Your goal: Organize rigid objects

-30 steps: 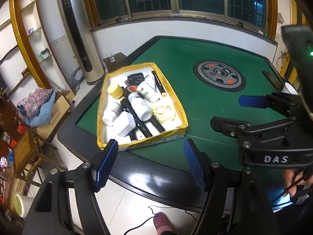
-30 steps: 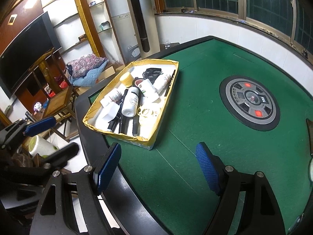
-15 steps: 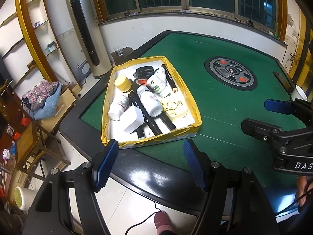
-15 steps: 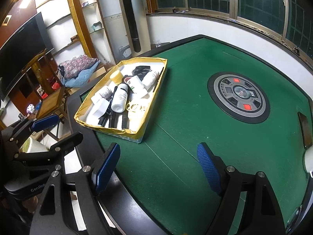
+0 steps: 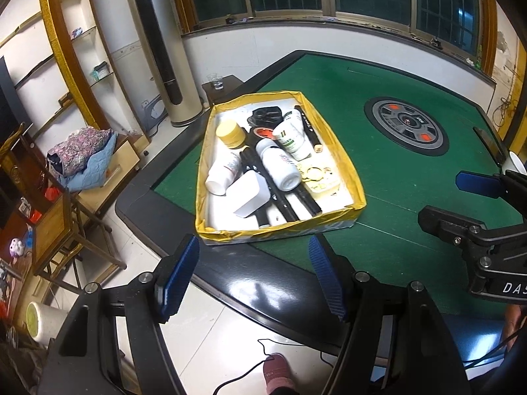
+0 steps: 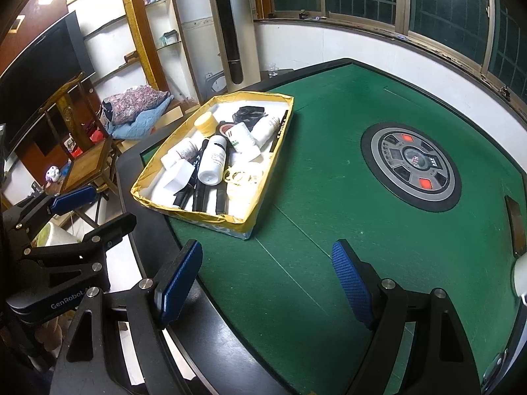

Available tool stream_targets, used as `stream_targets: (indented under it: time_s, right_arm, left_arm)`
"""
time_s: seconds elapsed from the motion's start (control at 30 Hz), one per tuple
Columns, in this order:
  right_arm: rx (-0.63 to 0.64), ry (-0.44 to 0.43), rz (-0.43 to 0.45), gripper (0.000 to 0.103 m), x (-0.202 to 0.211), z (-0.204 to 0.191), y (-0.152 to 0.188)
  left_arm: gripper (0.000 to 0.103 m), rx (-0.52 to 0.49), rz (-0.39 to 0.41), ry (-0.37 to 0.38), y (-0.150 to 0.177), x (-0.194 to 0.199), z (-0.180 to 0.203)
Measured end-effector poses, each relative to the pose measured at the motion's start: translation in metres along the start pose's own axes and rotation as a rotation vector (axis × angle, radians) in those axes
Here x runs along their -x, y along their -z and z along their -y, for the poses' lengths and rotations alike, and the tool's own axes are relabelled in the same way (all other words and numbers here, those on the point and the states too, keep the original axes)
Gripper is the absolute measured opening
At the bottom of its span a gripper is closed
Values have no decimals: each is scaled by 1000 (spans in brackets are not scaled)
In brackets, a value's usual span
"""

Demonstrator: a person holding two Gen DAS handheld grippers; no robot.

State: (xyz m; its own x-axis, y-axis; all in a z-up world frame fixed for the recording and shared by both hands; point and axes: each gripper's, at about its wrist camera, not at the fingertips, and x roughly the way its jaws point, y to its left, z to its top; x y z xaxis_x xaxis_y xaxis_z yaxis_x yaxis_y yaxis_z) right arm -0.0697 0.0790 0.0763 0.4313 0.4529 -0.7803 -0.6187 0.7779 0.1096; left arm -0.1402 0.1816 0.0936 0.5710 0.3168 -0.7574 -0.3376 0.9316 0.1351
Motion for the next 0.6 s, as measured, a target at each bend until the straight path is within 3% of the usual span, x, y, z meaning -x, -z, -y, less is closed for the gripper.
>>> stream_targets:
  time_s: [0.6]
  right_arm:
    - [24, -8, -6, 77, -6, -10, -4]
  left_arm:
    - [69, 22, -15, -32, 0, -8, -11]
